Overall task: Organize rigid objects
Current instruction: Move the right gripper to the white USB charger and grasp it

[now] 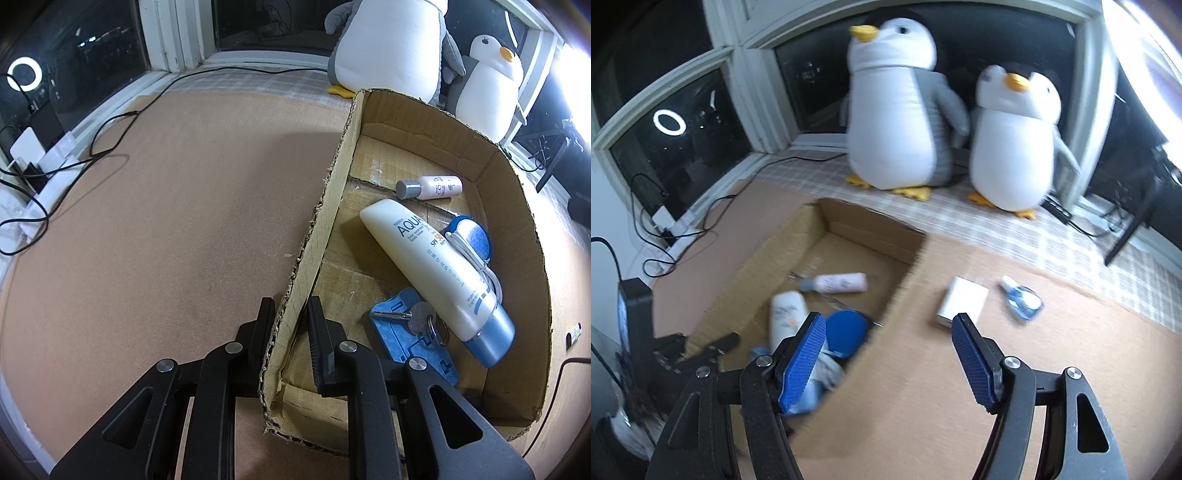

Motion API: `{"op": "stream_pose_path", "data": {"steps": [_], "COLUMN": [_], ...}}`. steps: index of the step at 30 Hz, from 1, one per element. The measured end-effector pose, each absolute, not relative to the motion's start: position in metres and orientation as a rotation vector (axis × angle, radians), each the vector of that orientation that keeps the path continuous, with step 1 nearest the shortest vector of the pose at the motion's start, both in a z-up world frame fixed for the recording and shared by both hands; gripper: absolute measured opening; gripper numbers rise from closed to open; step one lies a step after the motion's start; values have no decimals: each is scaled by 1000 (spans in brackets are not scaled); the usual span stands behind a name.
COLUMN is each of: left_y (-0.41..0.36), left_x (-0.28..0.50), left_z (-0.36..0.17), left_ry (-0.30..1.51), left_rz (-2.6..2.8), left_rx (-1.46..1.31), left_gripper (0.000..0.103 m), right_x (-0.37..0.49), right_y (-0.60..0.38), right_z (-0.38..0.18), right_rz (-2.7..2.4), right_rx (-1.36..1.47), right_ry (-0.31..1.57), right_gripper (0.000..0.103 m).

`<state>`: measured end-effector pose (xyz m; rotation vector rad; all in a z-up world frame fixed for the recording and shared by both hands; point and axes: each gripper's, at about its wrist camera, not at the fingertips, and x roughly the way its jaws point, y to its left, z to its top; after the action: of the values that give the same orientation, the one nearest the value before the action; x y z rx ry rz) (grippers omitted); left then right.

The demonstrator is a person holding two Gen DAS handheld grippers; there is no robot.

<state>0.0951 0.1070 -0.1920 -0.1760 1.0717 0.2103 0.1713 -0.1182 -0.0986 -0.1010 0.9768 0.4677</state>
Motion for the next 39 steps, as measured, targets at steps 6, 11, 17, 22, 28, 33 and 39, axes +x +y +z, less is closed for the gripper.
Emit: {"op": "stream_pose_path", "data": {"steps": [6, 11, 17, 22, 28, 33, 39], "left_y": [108, 108, 109, 109, 108, 109, 108], "left_x": [94, 94, 93, 93, 93, 93, 93], "left_z": [-191, -191, -191, -191, -191, -191, -191], "left_ry": [1072, 1072, 1072, 1072, 1072, 1072, 1072], "left_rz": [212, 212, 212, 213, 213, 213, 213], "left_rx": [-175, -175, -177, -176, -176, -176, -176], "left_gripper": [16, 16, 16, 16, 16, 16, 16], "right_x": [180, 194, 217, 231, 243, 250, 261], "right_y": [-151, -157, -150, -144, -140, -133, -135], "right_z": [-115, -130, -150, -164, -172, -177, -184], "right_rz": [414, 390, 364, 348, 350, 350, 331], "right_rx": [-88, -75, -49, -44, -28, -40, -38], "right_ry": [1010, 1040, 1081, 1112, 1134, 1144, 1174], "right_gripper": [67, 67, 60, 54, 49, 46, 39]}}
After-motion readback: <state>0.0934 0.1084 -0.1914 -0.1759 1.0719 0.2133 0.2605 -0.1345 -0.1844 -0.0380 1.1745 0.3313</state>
